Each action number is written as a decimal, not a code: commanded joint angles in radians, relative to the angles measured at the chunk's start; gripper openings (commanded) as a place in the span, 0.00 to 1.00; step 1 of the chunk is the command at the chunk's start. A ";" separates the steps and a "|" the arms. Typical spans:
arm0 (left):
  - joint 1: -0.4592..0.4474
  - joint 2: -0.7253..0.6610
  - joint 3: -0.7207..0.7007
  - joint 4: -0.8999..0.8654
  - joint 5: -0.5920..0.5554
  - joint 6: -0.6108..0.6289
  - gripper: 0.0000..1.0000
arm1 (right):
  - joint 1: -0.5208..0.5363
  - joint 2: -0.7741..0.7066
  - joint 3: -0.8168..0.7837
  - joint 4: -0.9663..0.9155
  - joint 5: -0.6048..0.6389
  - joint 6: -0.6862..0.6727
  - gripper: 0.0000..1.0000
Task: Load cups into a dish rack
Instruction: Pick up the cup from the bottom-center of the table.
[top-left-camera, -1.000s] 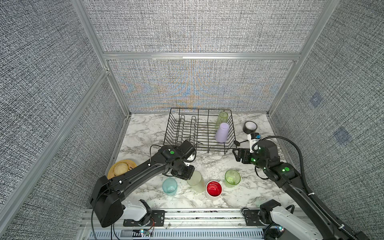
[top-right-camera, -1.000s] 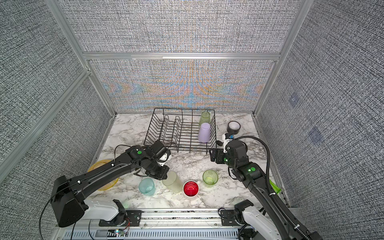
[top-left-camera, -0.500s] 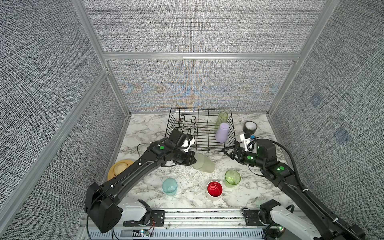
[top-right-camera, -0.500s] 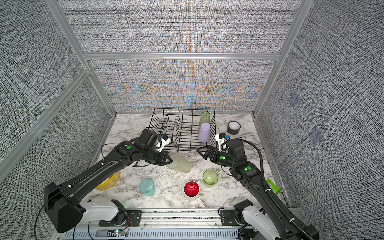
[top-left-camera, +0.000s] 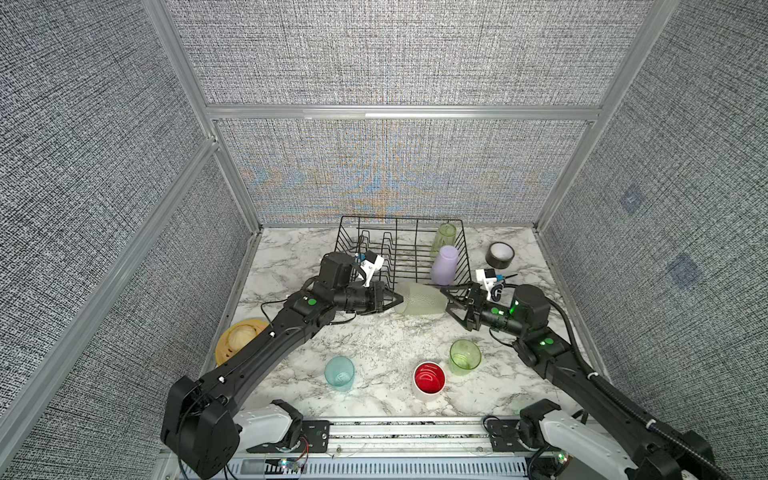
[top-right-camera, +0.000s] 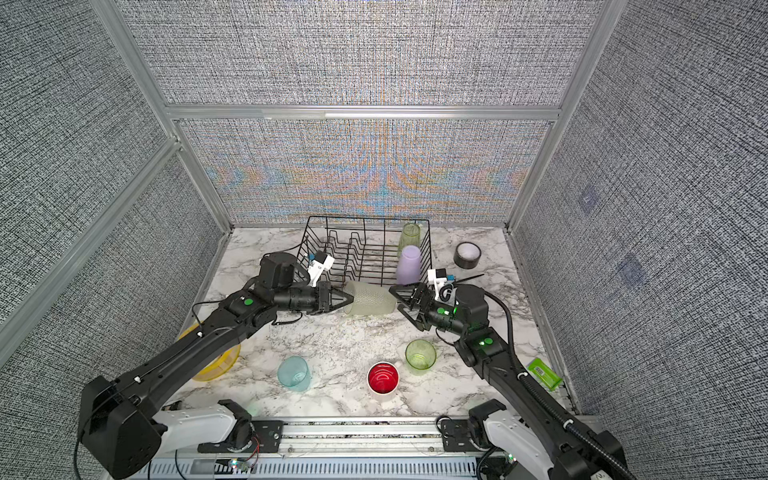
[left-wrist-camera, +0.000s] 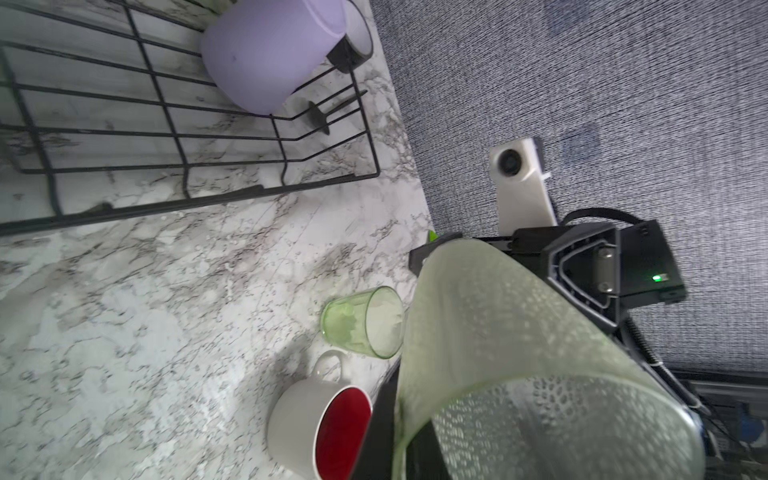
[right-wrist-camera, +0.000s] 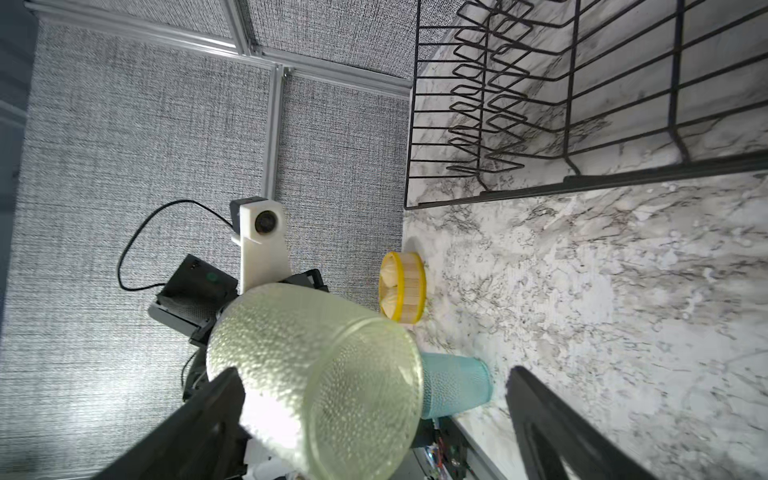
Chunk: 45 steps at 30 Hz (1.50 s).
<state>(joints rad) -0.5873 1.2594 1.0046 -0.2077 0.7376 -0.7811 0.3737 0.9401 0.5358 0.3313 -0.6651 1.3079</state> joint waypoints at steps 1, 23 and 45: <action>0.001 0.013 0.010 0.158 0.087 -0.069 0.00 | 0.002 0.010 -0.030 0.198 0.007 0.145 0.99; 0.001 0.080 -0.030 0.353 0.114 -0.214 0.00 | 0.087 0.189 -0.043 0.740 0.039 0.385 0.90; 0.014 0.069 -0.030 0.144 0.023 -0.104 0.61 | 0.076 0.161 -0.025 0.442 0.102 0.112 0.71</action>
<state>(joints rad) -0.5797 1.3392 0.9691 0.0105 0.8047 -0.9440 0.4530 1.1103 0.4904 0.8783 -0.5797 1.5433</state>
